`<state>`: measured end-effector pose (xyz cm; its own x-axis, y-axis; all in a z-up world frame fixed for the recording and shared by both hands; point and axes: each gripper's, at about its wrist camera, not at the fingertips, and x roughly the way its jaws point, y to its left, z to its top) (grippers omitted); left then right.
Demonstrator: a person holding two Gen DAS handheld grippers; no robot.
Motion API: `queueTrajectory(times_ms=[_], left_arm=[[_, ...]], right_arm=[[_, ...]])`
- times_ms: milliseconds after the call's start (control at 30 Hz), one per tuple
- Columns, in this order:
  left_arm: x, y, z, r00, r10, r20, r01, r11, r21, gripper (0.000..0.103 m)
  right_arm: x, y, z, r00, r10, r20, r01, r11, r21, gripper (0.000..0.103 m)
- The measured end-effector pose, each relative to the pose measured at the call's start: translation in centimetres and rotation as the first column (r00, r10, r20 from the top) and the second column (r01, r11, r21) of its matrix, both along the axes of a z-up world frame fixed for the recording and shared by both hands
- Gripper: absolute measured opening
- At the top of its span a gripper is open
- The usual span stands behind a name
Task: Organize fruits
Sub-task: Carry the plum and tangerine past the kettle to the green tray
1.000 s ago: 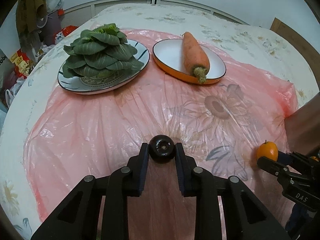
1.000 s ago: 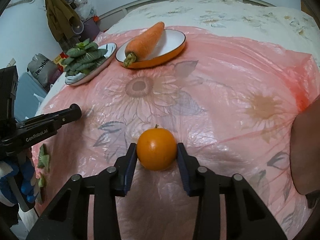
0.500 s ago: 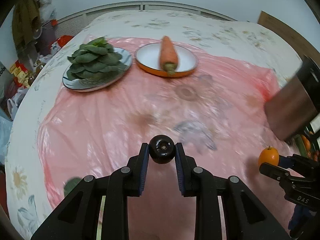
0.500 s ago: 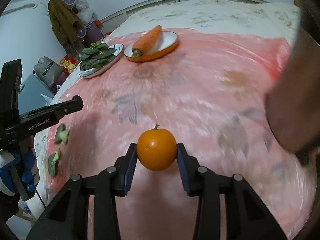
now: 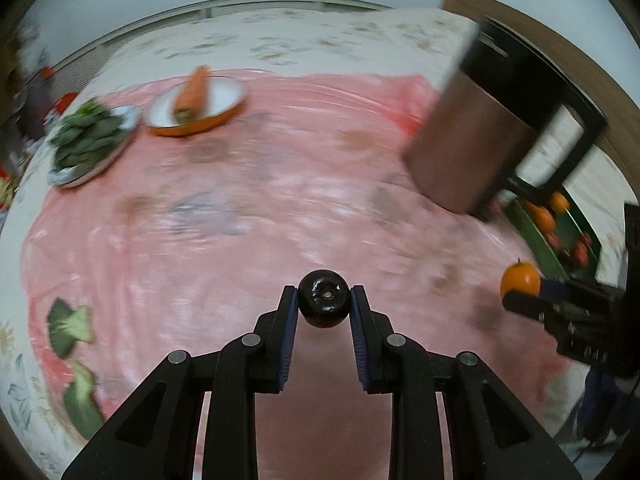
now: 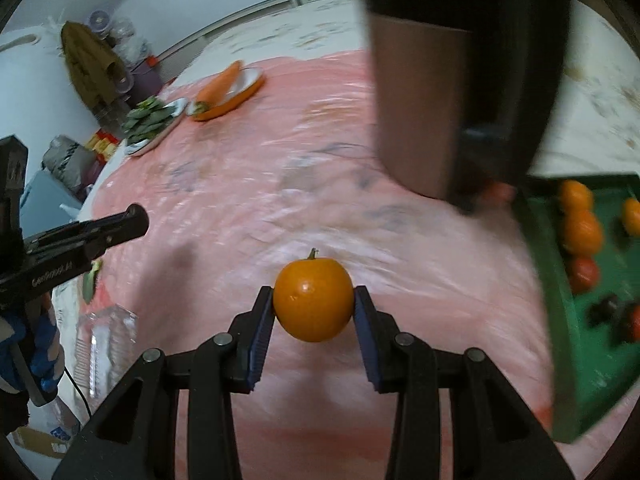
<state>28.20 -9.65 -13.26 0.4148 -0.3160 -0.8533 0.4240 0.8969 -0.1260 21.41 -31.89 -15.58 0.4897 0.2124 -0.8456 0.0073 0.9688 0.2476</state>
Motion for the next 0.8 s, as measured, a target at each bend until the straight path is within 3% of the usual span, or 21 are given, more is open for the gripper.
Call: queueTrajectory(times_ms=[200,400,800], left_arm=[[-2.7,-7.7,0.5,0.988,-0.153,-0.019,0.153,0.988,-0.015,0.022],[-5.1,-15.6,0.9,0.957,-0.287,-0.029,0.286,0.957,-0.044,0.022],[-10.2,-29.5,0.3,0.854,-0.518,-0.034,0.515,0.854,-0.078,0.022]], right_arm=[[-3.0,-6.4,1.1,0.997,-0.073,0.005,0.073,0.996,-0.052,0.069],[-5.2,-12.9,2.0,0.986,-0.168,0.022,0.169,0.983,-0.075,0.069],[-5.2,-25.0,1.6,0.950,-0.308,0.045,0.311,0.943,-0.116,0.069]])
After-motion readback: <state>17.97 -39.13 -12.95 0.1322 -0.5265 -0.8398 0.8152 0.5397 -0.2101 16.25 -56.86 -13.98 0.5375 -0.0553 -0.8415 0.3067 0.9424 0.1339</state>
